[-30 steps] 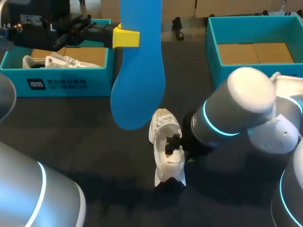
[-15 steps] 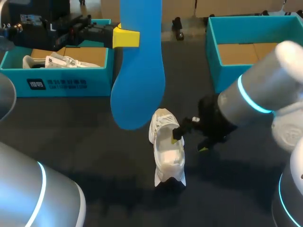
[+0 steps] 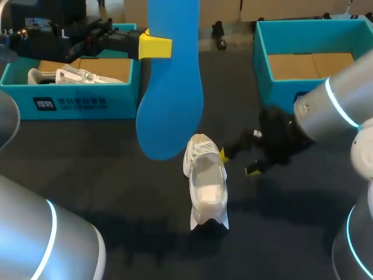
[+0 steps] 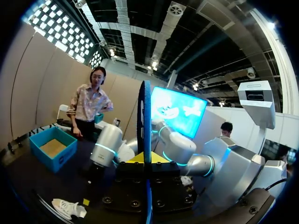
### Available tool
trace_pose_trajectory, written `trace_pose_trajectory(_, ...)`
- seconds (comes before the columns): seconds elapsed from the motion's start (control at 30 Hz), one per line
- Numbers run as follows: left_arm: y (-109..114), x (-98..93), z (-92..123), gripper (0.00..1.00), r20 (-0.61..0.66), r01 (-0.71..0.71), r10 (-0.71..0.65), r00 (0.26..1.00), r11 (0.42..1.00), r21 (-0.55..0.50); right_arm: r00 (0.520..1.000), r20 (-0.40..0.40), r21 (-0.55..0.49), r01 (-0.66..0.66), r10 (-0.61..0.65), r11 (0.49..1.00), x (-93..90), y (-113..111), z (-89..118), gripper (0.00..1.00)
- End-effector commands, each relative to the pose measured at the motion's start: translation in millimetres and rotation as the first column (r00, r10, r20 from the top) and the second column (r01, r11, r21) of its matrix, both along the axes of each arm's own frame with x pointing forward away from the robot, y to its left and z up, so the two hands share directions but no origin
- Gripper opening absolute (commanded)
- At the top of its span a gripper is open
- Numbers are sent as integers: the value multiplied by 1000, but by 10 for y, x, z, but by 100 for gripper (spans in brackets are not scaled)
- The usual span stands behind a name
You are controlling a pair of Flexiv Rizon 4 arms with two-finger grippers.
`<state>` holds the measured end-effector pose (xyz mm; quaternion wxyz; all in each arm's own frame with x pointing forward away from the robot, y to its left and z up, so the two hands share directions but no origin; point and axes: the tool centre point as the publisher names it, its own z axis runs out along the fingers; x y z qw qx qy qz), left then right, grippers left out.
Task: Take the shoe out of the shoebox, open the shoe tongue, remove and reinsert the insole, then place the shoe into the shoebox
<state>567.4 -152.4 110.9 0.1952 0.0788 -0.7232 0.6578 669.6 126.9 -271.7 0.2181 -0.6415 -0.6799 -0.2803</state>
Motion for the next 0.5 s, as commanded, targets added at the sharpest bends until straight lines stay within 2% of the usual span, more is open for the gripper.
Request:
trace_pose_trajectory(0.03,0,7,11,0,0,1,-1,1000,1000,5,1000,18,138,-13,11,990,66,-139,148,100)
trace_pose_trajectory(0.2,0,7,11,0,0,1,-1,1000,1000,5,1000,21,174,2,-6,985,131,-180,330,100)
trace_pose_trajectory(0.5,0,7,11,0,0,1,-1,1000,1000,5,1000,27,264,-3,-4,965,237,-218,531,100)
